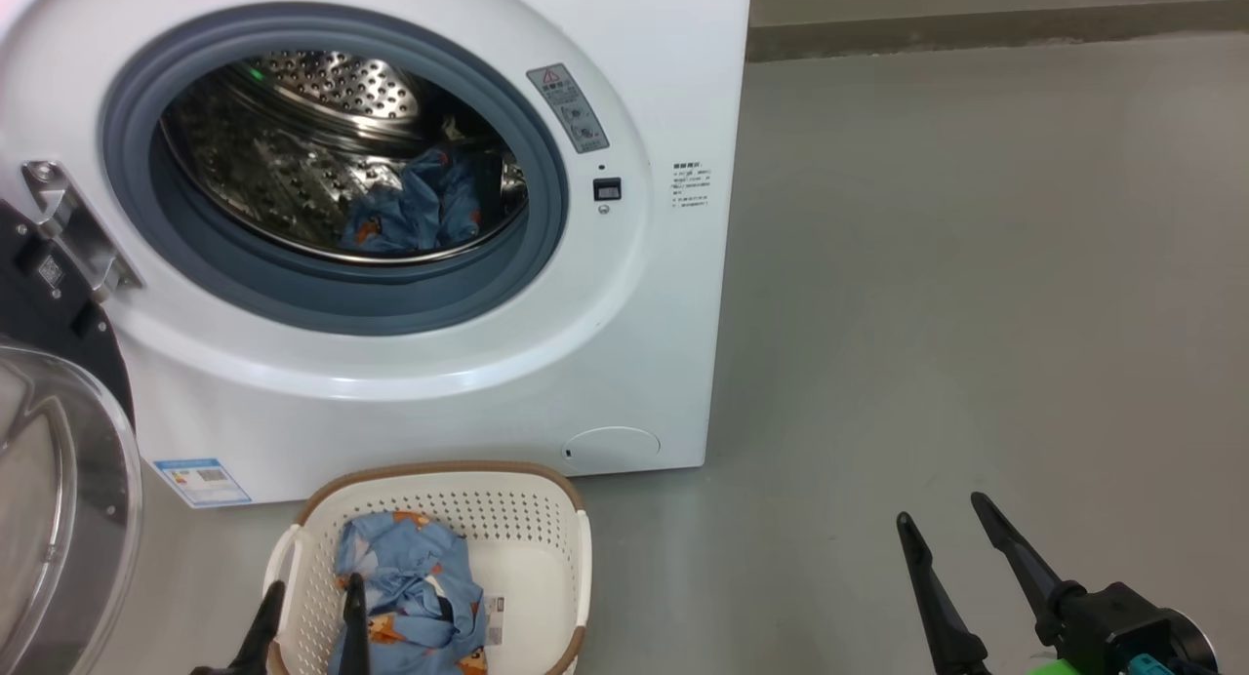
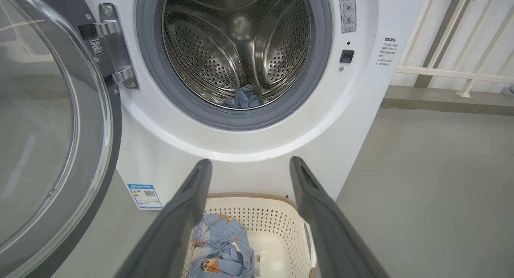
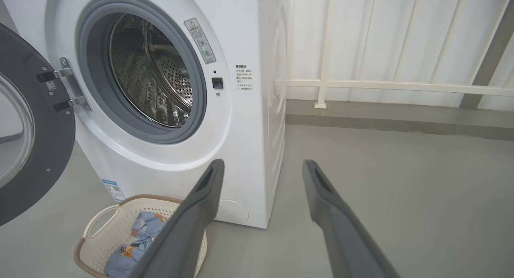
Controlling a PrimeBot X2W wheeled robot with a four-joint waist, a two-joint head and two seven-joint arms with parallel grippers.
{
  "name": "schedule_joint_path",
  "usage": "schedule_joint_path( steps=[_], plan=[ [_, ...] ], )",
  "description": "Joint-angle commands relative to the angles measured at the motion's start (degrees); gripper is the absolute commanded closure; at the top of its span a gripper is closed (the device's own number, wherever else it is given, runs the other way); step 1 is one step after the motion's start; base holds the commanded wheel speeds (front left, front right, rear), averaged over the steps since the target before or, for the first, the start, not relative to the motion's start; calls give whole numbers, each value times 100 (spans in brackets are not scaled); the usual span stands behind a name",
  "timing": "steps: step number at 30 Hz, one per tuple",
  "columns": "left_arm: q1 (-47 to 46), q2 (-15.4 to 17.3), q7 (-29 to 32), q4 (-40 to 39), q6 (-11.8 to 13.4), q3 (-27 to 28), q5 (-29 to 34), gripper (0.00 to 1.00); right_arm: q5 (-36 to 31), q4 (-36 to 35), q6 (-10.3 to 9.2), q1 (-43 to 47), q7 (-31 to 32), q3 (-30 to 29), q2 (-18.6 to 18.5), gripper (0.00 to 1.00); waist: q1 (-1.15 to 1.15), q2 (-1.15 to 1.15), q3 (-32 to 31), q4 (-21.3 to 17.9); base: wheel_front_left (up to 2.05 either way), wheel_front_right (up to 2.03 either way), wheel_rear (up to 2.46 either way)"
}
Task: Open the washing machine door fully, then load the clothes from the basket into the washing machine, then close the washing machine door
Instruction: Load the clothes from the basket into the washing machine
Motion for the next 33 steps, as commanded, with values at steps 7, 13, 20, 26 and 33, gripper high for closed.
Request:
schedule_joint_path(
  steps=[7, 13, 20, 26, 33],
  plan=[
    [-805, 159, 382, 754, -222, 23, -59, 0, 4, -293, 36, -201, -25, 257, -92, 0, 0, 0, 437, -67, 0, 0, 0],
    [-1674, 43, 624, 1911, -588, -123, -197, 0, 89, -360, 36, -466, -95, 284, -193, 0, 0, 0, 1124, -175, 0, 0, 0],
    [-3093, -109, 839, 3491, -865, -208, -223, 0, 202, -386, 36, -1025, -282, 395, -294, 0, 0, 0, 2150, -460, 0, 0, 0],
    [-4062, -140, 936, 4584, -969, -266, -162, 0, 307, -271, 36, -1483, -481, 579, -302, 0, 0, 0, 2840, -766, 0, 0, 0],
    [-5116, 78, 1217, 5745, -1037, -459, 74, 0, 502, -90, 36, -2032, -696, 942, -235, 0, 0, 0, 3701, -1284, 0, 0, 0]
  ],
)
